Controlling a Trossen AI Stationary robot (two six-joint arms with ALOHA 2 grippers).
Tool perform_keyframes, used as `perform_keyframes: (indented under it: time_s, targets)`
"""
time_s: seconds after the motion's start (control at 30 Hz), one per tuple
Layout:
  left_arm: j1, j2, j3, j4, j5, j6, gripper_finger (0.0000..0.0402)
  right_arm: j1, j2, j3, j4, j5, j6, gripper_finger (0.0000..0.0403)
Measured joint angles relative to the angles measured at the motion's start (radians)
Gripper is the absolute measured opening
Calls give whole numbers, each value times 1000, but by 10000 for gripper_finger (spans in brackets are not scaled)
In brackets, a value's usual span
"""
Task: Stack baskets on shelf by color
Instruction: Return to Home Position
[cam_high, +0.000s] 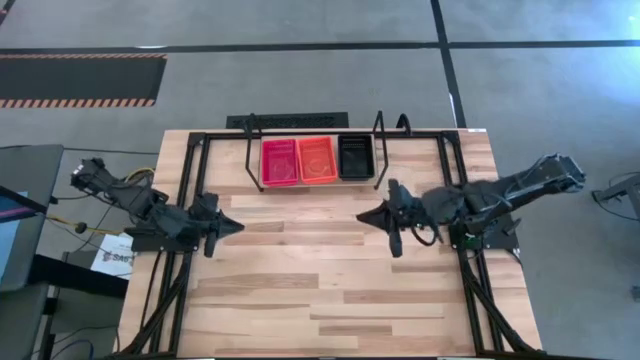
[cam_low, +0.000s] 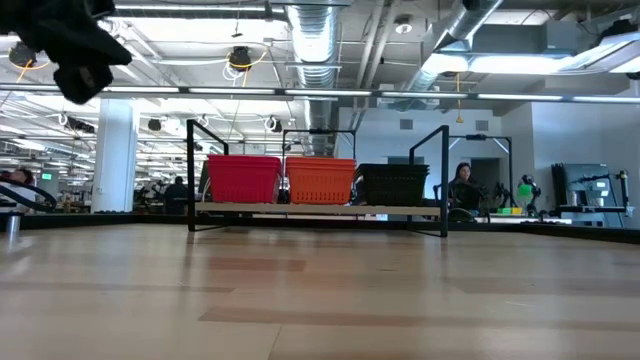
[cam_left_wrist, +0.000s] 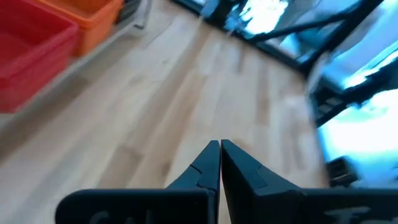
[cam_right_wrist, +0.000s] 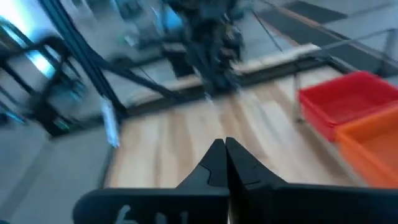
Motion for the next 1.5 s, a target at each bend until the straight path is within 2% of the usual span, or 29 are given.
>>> perform_keyframes:
  time_s: [0.13, 0.37, 0.57, 0.7, 0.87, 1.03, 1.13, 1.33, 1.4, 1.5]
  targets:
    - [1, -90, -99, 112, 8, 22, 0, -4, -44, -191, 274, -75, 56, 1]
    - [14, -159, -164, 110, 13, 27, 0, -63, -26, -394, 717, -366, 68, 1]
    - [37, -205, -196, 98, 13, 49, 0, -154, -17, -524, 938, -433, 49, 1]
    - [53, -262, -231, 94, 7, 69, 0, -249, -17, -621, 1095, -508, 113, 1]
    - [69, -359, -269, 66, 0, 45, 0, -373, -48, -729, 1177, -505, 202, 1]
    - [72, -412, -269, 3, -41, -62, 0, -475, -137, -741, 1177, -458, 316, 1]
    - [72, -415, -269, 1, -19, -111, 0, -487, -200, -725, 1136, -458, 315, 1]
    - [72, -415, -269, -27, 121, -172, 0, -473, -279, -711, 1092, -477, 321, 13]
    - [72, -414, -269, -24, 118, -171, 0, -458, -290, -711, 1093, -483, 316, 22]
    - [72, -414, -269, -24, 50, -168, 0, -451, -291, -711, 1081, -485, 306, 33]
